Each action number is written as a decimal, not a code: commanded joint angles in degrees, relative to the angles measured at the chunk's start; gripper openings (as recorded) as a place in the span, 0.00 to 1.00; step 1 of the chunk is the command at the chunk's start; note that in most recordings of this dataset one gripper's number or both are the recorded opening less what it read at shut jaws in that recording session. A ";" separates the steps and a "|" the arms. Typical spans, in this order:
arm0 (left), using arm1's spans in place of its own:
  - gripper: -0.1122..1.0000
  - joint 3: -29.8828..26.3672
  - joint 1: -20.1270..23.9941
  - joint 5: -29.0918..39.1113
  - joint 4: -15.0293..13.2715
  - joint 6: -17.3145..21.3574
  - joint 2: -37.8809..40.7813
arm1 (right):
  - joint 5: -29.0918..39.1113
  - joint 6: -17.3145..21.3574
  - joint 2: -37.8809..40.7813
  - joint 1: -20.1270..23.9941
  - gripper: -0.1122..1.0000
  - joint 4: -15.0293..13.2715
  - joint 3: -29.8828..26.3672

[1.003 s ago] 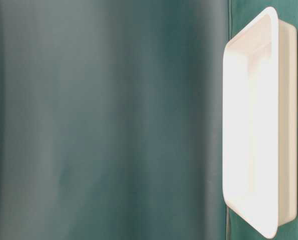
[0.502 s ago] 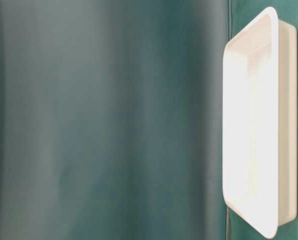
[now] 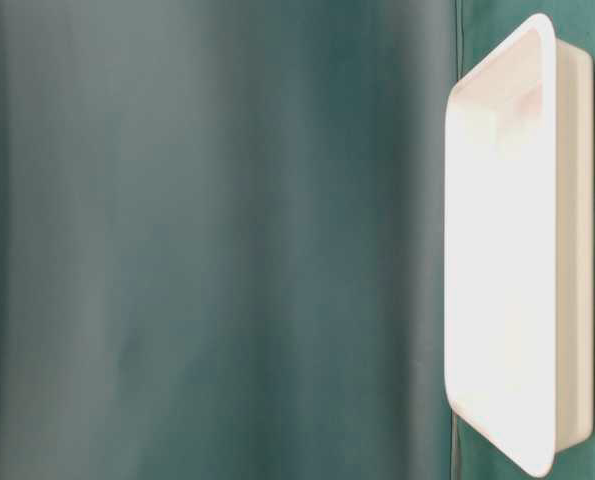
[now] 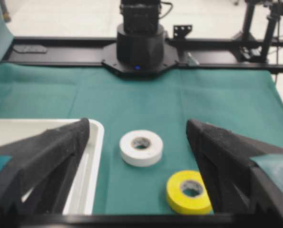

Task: Pick up the tape from a random location and place it into the white case.
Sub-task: 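Open the left gripper and move it over the teal tape roll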

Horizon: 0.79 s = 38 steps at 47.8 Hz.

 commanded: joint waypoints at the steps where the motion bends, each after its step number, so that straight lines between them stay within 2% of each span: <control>1: 0.98 -1.41 -0.18 -0.26 -0.09 -0.26 0.62 | -0.26 0.09 0.44 0.00 0.91 0.18 -1.49; 15: 0.98 -1.93 -3.87 -0.18 -0.09 -0.26 1.23 | -0.18 0.00 0.44 -0.09 0.91 0.09 -1.58; 38: 0.98 -2.29 -3.34 0.44 -0.09 -0.09 1.85 | -0.18 0.00 0.88 0.00 0.91 0.09 -1.58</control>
